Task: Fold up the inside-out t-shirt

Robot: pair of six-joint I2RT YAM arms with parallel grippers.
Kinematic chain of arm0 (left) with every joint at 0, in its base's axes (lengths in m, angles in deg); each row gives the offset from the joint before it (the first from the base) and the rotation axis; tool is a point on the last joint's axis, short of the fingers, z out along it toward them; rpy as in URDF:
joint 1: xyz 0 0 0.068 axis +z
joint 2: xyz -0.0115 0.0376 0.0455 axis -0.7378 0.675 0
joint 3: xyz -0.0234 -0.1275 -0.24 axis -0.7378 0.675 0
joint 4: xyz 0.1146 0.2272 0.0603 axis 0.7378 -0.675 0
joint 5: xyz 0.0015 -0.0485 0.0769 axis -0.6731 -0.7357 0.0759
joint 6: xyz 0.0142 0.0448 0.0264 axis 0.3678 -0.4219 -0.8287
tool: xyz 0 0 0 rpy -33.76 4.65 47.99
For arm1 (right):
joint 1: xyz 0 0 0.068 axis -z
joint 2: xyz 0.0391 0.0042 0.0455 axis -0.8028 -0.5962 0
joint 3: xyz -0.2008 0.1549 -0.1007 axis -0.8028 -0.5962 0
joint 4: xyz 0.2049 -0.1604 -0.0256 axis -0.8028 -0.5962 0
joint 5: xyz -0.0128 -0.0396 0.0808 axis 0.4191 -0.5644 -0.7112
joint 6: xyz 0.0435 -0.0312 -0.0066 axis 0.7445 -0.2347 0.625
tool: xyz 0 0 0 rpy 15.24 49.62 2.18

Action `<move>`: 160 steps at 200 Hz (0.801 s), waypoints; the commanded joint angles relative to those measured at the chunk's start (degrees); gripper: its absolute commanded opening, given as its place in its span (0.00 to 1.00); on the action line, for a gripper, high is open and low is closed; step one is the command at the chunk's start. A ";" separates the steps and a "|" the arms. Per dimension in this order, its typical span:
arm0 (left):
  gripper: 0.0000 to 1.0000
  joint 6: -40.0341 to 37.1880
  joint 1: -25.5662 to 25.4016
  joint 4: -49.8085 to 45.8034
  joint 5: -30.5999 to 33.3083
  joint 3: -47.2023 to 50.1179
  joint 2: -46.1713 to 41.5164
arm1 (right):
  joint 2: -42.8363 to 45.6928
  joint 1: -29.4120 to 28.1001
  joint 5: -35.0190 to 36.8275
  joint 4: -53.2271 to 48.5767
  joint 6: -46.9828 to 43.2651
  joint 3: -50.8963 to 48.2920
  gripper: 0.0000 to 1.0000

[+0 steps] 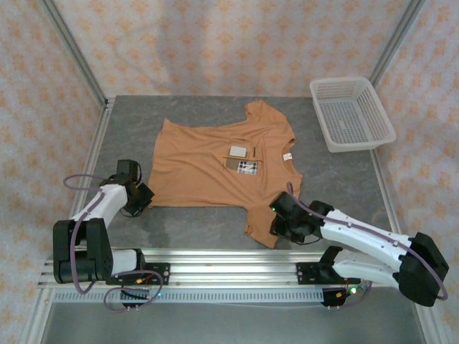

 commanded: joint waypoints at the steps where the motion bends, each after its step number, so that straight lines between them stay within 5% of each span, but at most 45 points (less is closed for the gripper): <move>1: 0.04 0.25 0.50 -2.25 1.89 -1.96 -1.22 | -0.97 -3.04 0.53 5.06 5.41 -1.33 0.37; 60: 0.00 -0.02 0.50 -4.83 2.23 -3.89 -3.20 | -7.11 -4.67 1.50 13.25 8.21 -3.14 0.38; 102: 0.00 -0.28 0.48 -6.98 2.36 -6.18 -4.81 | -6.90 -4.64 3.29 10.58 7.93 -0.68 0.00; 122: 0.00 -0.93 0.48 -9.11 2.73 -9.20 -5.54 | -2.56 -4.44 9.59 2.44 5.45 4.37 0.00; 160: 0.00 -2.99 0.47 -13.54 4.60 -21.59 -7.50 | 2.87 6.78 18.62 -4.62 -8.19 18.92 0.00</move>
